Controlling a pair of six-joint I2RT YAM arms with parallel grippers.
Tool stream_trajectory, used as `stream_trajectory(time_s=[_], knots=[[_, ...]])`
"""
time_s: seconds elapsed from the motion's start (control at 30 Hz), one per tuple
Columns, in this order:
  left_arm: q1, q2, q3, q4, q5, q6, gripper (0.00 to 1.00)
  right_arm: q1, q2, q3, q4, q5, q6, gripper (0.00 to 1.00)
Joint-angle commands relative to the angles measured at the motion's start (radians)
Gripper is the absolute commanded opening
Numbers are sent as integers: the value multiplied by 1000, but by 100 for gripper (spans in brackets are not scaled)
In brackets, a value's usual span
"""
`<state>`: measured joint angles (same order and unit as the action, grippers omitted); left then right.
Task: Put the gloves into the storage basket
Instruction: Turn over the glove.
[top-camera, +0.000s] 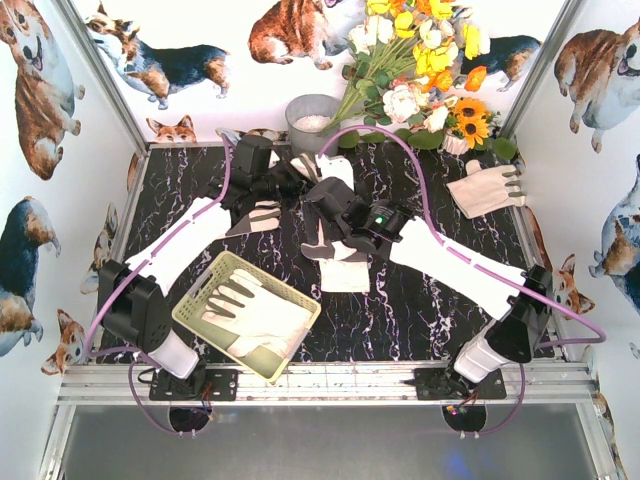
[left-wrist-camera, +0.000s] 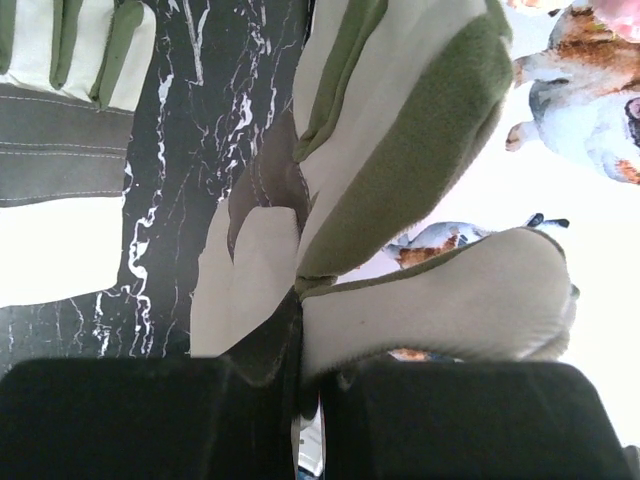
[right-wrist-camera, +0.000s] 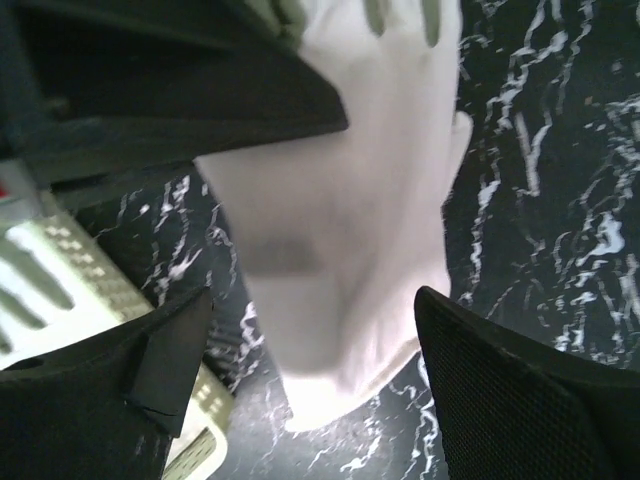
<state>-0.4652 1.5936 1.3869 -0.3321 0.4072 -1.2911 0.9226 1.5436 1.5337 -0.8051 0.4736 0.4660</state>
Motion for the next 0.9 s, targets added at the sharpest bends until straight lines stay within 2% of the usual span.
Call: stream_trajectory(time_s=[0.0,0.07,0.13,0.27,0.3,0.43,0.5,0.53,0.6,0.67,0.87], knots=[[-6,-39,15,38,21,-44,0,2,31,68,70,151,-77,81],[-10,-37,20,46,30,-55,0,2,44,70,64,184,-83,76],[-16,-37,29,42,33,-54,0,1,44,65,66,190,-87,62],[-16,-57,17,53,17,-21,0,2,20,73,21,173,-48,5],[-13,-63,10,74,18,-10,1,1,6,68,8,169,-29,0],[9,-82,-3,155,62,68,48,-33,-81,18,1,65,15,0],[25,-107,11,113,46,150,66,-91,-133,-29,31,-63,42,0],[35,-120,15,93,41,193,72,-124,-158,-56,53,-134,54,0],[56,-150,17,54,28,269,80,-191,-214,-108,110,-257,69,0],[78,-183,2,56,47,327,84,-260,-267,-150,174,-410,86,0],[110,-251,-72,168,201,428,86,-447,-396,-277,433,-829,221,0]])
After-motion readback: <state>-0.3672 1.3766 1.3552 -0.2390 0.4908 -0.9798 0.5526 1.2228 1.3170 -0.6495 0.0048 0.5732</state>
